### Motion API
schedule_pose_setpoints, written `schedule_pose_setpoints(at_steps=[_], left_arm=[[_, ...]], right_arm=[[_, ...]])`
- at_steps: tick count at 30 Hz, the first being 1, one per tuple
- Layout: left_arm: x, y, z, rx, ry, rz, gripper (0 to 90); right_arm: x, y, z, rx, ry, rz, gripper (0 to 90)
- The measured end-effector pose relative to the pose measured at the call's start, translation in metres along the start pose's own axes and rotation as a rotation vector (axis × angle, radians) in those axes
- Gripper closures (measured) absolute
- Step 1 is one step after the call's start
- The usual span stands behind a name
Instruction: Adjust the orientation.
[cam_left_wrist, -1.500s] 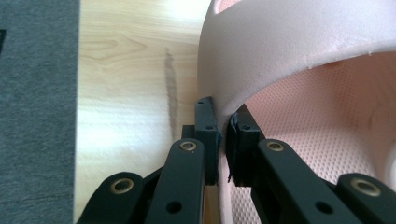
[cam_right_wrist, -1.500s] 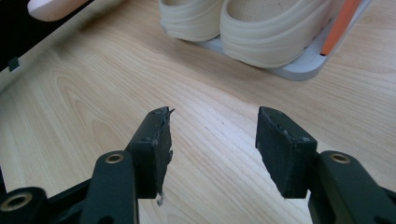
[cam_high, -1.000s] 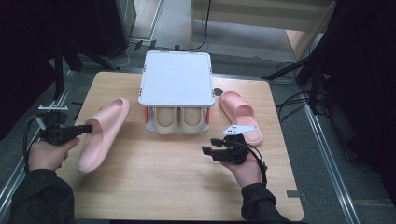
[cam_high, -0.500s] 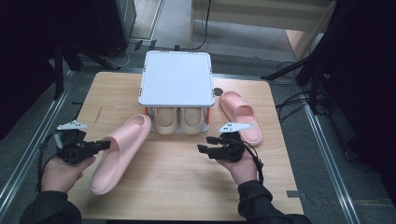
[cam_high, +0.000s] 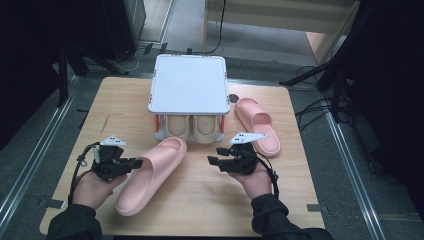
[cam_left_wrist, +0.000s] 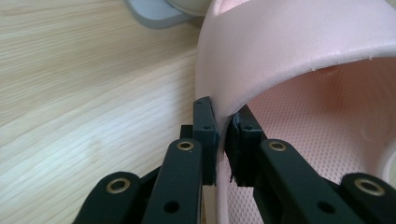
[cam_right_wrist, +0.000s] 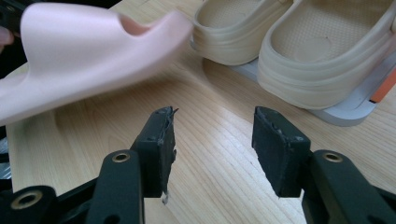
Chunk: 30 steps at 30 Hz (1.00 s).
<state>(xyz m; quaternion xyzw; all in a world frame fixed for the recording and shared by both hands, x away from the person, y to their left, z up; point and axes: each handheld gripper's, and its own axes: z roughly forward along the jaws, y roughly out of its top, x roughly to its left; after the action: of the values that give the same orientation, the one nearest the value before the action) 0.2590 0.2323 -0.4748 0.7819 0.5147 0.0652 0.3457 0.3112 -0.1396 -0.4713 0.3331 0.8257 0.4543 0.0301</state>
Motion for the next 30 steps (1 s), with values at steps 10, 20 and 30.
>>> schedule_pose_setpoints(at_steps=[10, 20, 30], left_arm=[[-0.014, 0.0, 0.029, 0.058, -0.06, 0.065, 75.9], [-0.016, -0.002, 0.017, 0.03, -0.137, 0.111, 60.3], [0.005, -0.007, 0.006, 0.025, -0.114, 0.074, 80.9]], right_arm=[[0.005, -0.003, 0.006, 0.014, 0.013, -0.005, 50.4], [0.011, -0.004, 0.012, 0.015, 0.018, -0.027, 51.8], [0.027, -0.01, 0.024, 0.015, 0.044, -0.005, 73.8]])
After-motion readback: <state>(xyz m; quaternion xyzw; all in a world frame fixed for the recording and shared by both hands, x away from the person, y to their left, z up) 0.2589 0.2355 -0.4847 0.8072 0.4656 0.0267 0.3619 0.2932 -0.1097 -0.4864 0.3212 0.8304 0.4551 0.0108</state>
